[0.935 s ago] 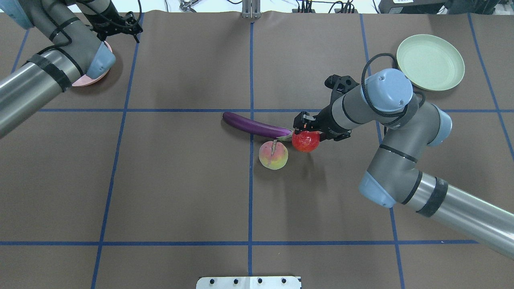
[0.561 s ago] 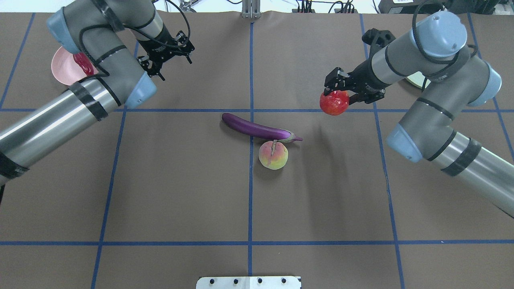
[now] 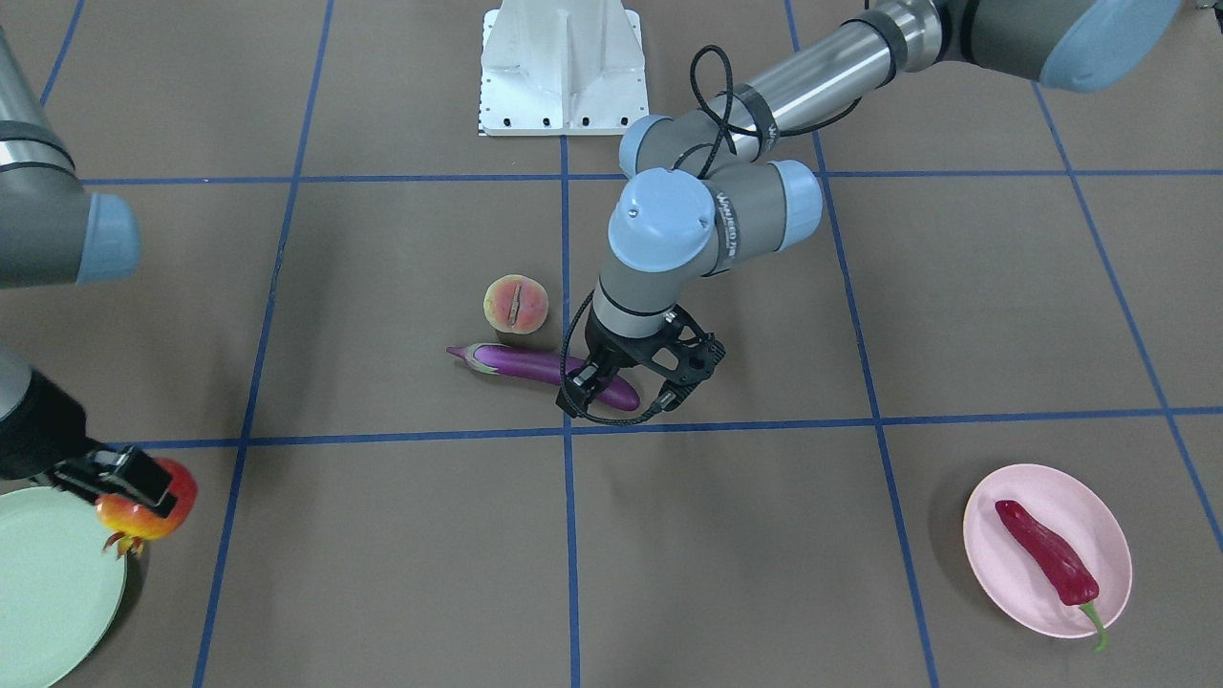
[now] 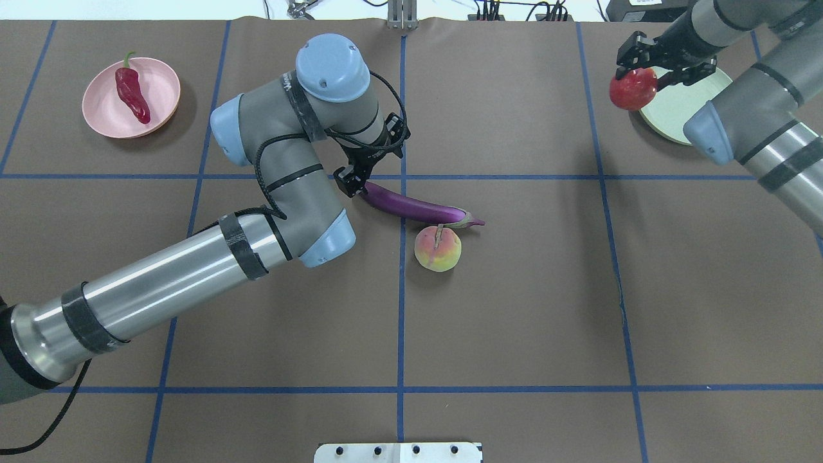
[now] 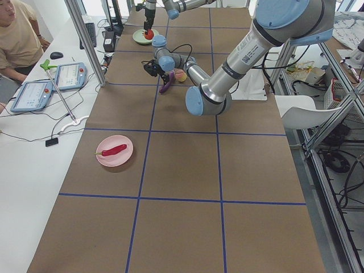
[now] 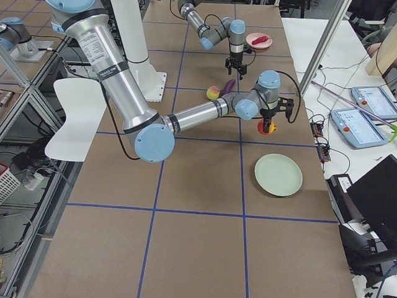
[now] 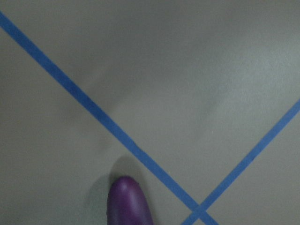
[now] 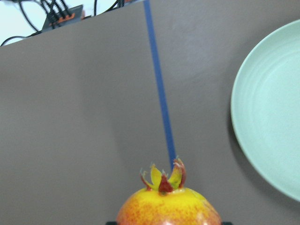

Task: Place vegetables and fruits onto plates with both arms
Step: 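Carry the pomegranate to the green plate while the left gripper grasps the eggplant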

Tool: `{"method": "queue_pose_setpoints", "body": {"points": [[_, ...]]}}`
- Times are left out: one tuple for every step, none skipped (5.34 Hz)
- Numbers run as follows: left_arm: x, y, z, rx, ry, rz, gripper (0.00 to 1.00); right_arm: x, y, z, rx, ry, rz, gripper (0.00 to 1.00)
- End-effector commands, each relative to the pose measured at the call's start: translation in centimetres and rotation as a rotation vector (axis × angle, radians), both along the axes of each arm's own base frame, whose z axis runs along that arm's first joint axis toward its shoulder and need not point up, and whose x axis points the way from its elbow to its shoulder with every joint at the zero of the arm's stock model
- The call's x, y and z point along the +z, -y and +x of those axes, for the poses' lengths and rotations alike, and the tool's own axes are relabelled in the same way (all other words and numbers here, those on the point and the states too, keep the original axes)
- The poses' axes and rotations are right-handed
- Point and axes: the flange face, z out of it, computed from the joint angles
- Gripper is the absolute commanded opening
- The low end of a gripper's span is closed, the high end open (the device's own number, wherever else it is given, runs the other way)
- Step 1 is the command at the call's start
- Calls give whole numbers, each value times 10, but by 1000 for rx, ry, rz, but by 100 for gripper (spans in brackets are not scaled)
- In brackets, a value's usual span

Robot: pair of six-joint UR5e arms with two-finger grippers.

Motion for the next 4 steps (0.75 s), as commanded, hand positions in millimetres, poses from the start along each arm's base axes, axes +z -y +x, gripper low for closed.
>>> {"method": "queue_pose_setpoints", "body": {"points": [[-15, -14, 9, 12, 12, 12, 98, 71, 45, 36, 115, -210, -32, 0], [-9, -28, 23, 20, 15, -14, 99, 98, 46, 31, 114, -238, -61, 0], [-2, -25, 25, -15, 6, -55, 99, 124, 45, 27, 111, -259, -70, 0], [14, -21, 33, -50, 30, -115, 99, 133, 42, 23, 110, -274, -64, 51]]}}
